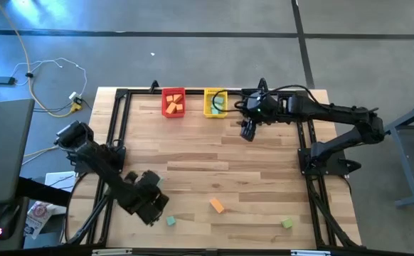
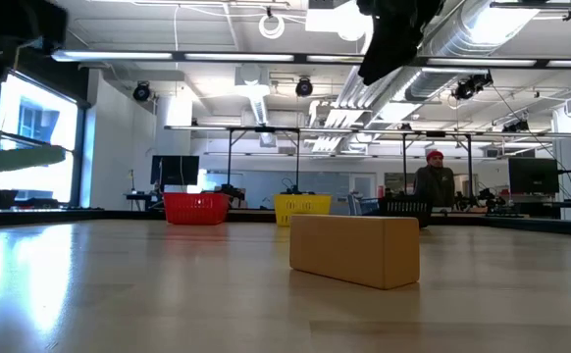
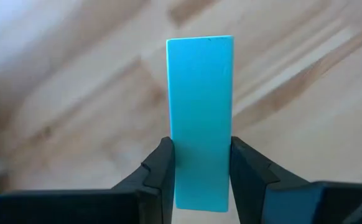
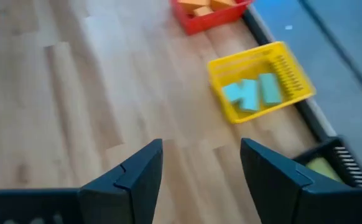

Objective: Sort & place blocks by color
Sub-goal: Put the blue block into the yellow bin

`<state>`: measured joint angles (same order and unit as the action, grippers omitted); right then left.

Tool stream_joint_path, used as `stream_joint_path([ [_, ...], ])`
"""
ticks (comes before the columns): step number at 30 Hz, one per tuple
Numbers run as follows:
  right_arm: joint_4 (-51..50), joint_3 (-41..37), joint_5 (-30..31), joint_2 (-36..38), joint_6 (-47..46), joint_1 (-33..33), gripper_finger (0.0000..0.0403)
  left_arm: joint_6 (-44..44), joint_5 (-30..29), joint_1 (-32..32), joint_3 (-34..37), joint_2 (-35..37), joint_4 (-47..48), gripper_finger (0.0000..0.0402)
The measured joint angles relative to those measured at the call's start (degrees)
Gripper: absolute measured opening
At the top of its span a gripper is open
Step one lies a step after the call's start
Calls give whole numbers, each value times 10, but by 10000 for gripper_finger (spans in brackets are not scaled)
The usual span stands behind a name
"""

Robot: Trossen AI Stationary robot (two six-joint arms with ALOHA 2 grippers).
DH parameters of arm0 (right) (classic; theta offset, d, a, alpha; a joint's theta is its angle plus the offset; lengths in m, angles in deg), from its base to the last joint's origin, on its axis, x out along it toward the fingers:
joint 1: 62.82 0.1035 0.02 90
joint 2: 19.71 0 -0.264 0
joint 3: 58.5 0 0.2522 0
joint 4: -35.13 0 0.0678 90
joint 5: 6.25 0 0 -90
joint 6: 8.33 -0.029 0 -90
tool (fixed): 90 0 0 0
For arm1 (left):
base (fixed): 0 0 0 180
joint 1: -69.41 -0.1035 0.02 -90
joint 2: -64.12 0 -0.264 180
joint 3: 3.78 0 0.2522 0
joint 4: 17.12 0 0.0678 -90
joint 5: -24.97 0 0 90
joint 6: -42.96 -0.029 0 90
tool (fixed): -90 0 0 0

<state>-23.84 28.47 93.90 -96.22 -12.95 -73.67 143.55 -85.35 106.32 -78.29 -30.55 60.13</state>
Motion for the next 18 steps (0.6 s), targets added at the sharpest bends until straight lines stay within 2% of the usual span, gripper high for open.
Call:
stream_joint_path([
  [11,-17,0,-14,0,-87,70,201,-292,-108,-156,0,65,-8,91],
  [18,-59,0,12,0,-150,122,201,-461,-135,-255,0,85,-46,92],
])
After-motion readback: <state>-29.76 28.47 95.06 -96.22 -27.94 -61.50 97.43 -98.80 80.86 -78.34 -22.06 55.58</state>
